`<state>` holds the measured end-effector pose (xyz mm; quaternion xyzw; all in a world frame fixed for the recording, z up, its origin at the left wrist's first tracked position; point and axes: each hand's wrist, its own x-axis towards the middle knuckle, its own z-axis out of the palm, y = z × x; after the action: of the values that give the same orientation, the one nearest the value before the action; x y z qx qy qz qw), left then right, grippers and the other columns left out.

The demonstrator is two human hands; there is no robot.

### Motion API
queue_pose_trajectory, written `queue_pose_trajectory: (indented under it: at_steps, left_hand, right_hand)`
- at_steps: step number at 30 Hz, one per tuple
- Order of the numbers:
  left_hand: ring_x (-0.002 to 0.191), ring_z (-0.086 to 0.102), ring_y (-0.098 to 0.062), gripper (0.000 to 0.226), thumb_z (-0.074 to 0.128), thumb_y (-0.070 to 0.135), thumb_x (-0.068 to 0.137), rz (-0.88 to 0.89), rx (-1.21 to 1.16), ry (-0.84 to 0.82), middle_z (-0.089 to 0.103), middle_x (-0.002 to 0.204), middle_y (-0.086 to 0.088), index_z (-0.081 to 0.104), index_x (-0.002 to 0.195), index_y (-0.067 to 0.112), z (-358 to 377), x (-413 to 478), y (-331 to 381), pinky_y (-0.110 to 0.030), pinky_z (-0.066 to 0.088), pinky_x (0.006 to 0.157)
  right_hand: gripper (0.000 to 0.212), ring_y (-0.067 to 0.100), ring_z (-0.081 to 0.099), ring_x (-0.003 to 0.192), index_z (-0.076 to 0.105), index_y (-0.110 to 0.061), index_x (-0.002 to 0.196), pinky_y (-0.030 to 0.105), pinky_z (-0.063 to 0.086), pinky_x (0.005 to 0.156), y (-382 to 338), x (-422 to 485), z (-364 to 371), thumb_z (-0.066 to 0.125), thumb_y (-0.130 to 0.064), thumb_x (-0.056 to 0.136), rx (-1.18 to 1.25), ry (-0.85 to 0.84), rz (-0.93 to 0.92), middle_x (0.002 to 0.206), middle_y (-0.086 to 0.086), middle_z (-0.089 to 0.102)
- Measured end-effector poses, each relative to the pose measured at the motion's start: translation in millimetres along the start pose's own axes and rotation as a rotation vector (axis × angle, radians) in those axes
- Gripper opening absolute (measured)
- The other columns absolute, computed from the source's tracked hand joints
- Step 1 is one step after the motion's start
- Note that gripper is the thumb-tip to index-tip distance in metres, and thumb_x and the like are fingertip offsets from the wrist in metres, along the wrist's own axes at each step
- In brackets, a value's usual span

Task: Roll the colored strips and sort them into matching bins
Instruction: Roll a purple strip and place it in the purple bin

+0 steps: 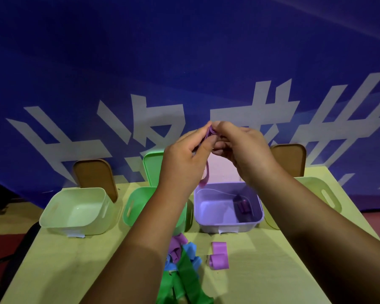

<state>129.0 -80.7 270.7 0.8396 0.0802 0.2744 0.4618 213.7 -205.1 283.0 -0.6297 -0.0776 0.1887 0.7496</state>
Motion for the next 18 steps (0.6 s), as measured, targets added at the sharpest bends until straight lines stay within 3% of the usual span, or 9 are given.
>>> queue_pose_trajectory:
  at_steps: [2, 5, 10, 15, 18]
  left_hand:
    - [0.114, 0.066, 0.006, 0.038, 0.06, 0.037, 0.11, 0.013, 0.018, -0.023, 0.074, 0.126, 0.016, 0.068, 0.147, 0.029, 0, 1, 0, -0.007, 0.051, 0.09]
    - [0.116, 0.058, 0.002, 0.035, 0.058, 0.036, 0.111, 0.065, 0.14, 0.008, 0.073, 0.126, 0.014, 0.071, 0.143, 0.027, 3, 3, -1, -0.011, 0.047, 0.094]
    - [0.113, 0.052, -0.015, 0.028, 0.074, 0.035, 0.101, 0.074, 0.261, 0.118, 0.065, 0.113, 0.014, 0.078, 0.127, 0.027, 11, 6, -1, -0.027, 0.049, 0.09]
    - [0.105, 0.057, -0.017, 0.029, 0.078, 0.032, 0.093, 0.023, 0.26, 0.192, 0.067, 0.104, 0.013, 0.078, 0.122, 0.028, 21, 7, 5, -0.026, 0.049, 0.081]
    - [0.104, 0.061, -0.02, 0.024, 0.075, 0.034, 0.092, 0.002, 0.251, 0.227, 0.068, 0.105, 0.009, 0.075, 0.116, 0.029, 26, 10, 4, -0.039, 0.057, 0.082]
  right_hand:
    - [0.029, 0.028, 0.054, 0.079, 0.083, -0.006, 0.085, 0.047, 0.059, 0.088, -2, 0, 0, 0.078, -0.034, 0.084, 0.049, -0.01, 0.01, 0.079, 0.016, 0.059]
    - [0.032, 0.026, 0.056, 0.079, 0.083, -0.003, 0.089, 0.05, 0.061, 0.092, -1, 1, 0, 0.078, -0.034, 0.084, 0.073, 0.001, 0.029, 0.079, 0.015, 0.06]
    - [0.034, 0.019, 0.056, 0.074, 0.08, 0.002, 0.102, 0.035, 0.054, 0.084, 1, -2, 2, 0.076, -0.031, 0.096, 0.12, -0.001, 0.043, 0.081, 0.014, 0.06]
    - [0.039, 0.031, 0.058, 0.088, 0.081, 0.003, 0.106, 0.05, 0.056, 0.092, 5, -1, 3, 0.079, -0.034, 0.096, 0.16, -0.026, 0.066, 0.092, 0.022, 0.066]
    - [0.033, 0.027, 0.063, 0.085, 0.084, -0.005, 0.102, 0.045, 0.056, 0.092, 7, 0, 0, 0.08, -0.036, 0.095, 0.157, -0.049, 0.078, 0.091, 0.016, 0.073]
